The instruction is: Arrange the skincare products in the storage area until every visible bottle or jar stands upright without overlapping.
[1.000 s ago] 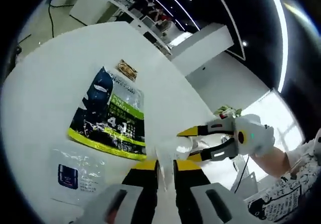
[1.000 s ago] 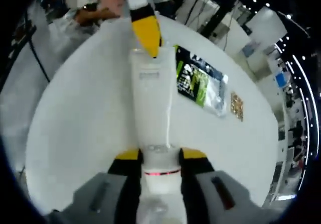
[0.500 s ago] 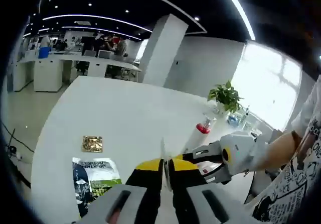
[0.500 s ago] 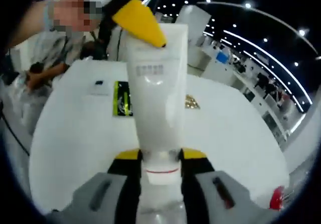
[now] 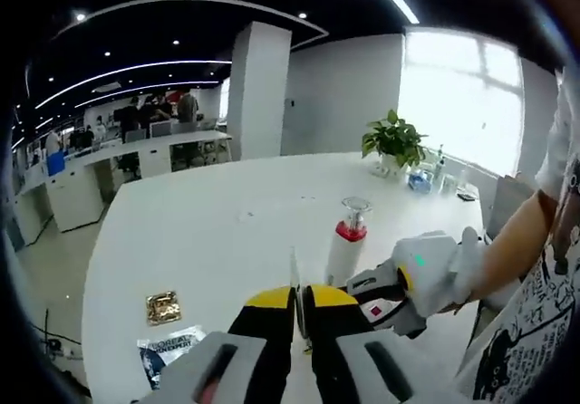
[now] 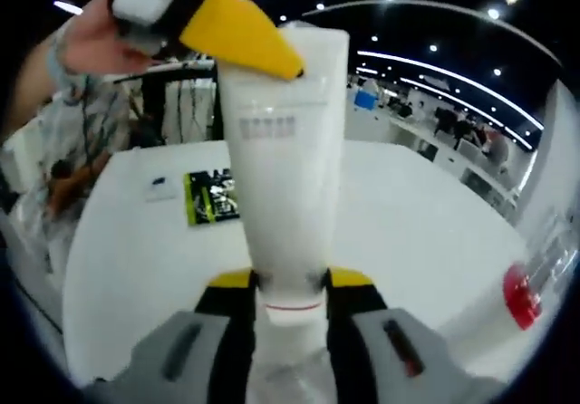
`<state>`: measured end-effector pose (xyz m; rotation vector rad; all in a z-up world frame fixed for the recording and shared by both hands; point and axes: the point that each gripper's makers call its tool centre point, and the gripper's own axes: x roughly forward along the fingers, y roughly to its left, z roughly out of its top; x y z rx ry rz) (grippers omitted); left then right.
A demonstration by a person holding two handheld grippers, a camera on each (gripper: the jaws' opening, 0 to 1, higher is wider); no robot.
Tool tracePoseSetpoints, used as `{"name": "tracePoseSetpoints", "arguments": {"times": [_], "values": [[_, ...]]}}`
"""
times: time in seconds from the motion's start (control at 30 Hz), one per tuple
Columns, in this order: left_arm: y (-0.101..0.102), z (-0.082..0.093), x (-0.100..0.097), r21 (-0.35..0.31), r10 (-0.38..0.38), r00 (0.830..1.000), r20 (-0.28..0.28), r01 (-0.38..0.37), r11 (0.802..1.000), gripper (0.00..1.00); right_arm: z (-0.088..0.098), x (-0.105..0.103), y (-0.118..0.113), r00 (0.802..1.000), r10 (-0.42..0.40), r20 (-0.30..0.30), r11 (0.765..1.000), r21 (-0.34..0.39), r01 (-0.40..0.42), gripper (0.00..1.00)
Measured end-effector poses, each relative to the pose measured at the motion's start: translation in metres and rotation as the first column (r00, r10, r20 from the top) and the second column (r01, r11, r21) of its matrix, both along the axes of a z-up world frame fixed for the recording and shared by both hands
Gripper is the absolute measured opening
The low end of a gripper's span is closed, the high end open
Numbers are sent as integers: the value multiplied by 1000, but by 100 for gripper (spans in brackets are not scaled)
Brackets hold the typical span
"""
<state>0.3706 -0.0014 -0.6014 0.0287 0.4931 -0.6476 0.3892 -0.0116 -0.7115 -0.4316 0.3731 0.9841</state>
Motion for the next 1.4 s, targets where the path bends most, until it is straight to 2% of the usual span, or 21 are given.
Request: {"name": "tracePoseSetpoints", "arguments": {"times": [0.17,0.3,0.43,0.5,0.57,0.6,0.67,0.7,0.77,0.9,1.0,1.03,1.07,1.2,1.3,1.4], "values": [[-22,4,-3,3,-85,996,33,85,996,6,-1,1,-3,998,-44,-43,997,54,46,27],[-24,3,8,37,-73,995,63,70,997,6,-1,4,-5,993,-75,-87,994,69,82,27],[-25,2,12,71,-88,990,112,80,994,8,-3,3,-5,989,-91,-114,992,82,101,28],[-28,-3,15,109,-105,984,142,90,990,10,-3,3,-7,982,-124,-140,986,91,137,28],[-25,-14,17,169,-92,988,126,70,983,17,-3,4,-7,979,-128,-158,985,98,144,28],[-25,-18,18,170,-81,990,117,60,984,24,-3,3,-6,980,-125,-154,986,95,140,29],[-26,-21,17,136,-74,991,114,58,989,32,-3,2,-7,981,-117,-152,987,92,132,29],[-30,-21,14,63,-74,993,95,68,996,32,-3,2,-7,981,-113,-157,987,91,128,29],[-30,-30,10,-18,-53,998,43,54,998,30,-3,1,-8,982,-106,-156,989,90,121,29],[-17,-59,9,62,0,1000,-20,1,998,30,-2,-2,-11,990,-74,-119,995,58,81,32],[-23,-67,7,12,11,999,-49,-11,1000,26,-1,-7,-8,993,-23,-118,998,56,30,35],[-26,-71,7,-21,25,996,-80,-27,999,24,-2,-6,-9,994,-9,-109,999,41,14,34],[-27,-74,7,-13,22,996,-88,-24,1000,20,-2,-6,-10,995,0,-98,999,32,3,33],[-31,-81,12,21,9,997,-80,-7,1000,20,-3,-6,-10,996,10,-87,999,36,-7,32],[-30,-82,12,86,-52,998,-47,56,995,19,-3,-8,-10,997,24,-70,999,26,-23,34],[-31,-81,11,89,-86,995,-41,89,992,18,-4,-9,-12,998,40,-55,999,16,-40,34]]}}
